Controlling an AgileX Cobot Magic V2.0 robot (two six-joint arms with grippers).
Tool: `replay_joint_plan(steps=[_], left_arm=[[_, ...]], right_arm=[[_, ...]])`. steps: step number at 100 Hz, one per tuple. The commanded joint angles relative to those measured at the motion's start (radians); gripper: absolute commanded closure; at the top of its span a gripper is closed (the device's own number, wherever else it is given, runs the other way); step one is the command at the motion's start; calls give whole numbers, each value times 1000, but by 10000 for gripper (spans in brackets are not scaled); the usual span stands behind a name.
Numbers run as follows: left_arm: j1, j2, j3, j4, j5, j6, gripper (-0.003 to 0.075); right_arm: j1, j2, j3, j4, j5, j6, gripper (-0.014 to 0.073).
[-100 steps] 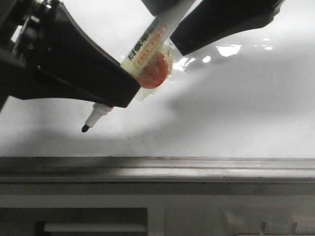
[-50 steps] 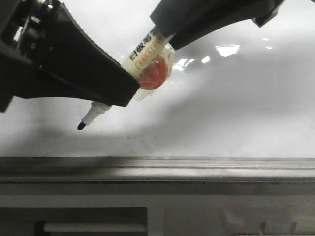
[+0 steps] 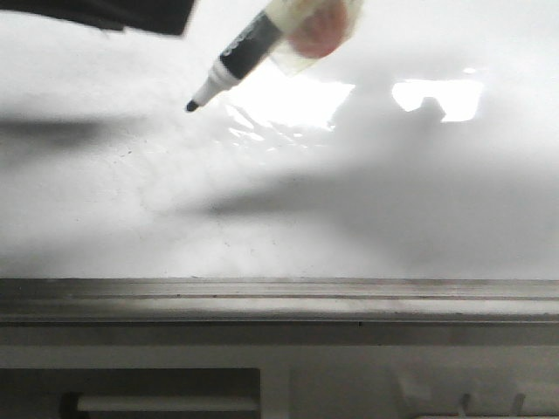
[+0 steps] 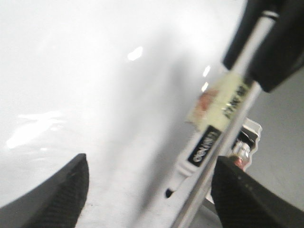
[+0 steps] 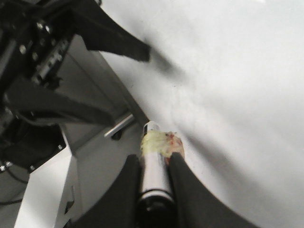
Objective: Write number 6 on whiteboard
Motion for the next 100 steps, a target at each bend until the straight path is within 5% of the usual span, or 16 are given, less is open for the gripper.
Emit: replay_joint_plan(steps=[1,37,100], left_arm=[[63,-84,-19,-52,-20,2,230],[270,-334,143,-219,-152,-1,230],[285,-380,198,-236,-222,-1,230]], right_arm=[[-2,-116,55,36,-131,-15,639],[-2,-338,271,31,-359,-15,640],[-2,-169,191,31,-602,-15,640]])
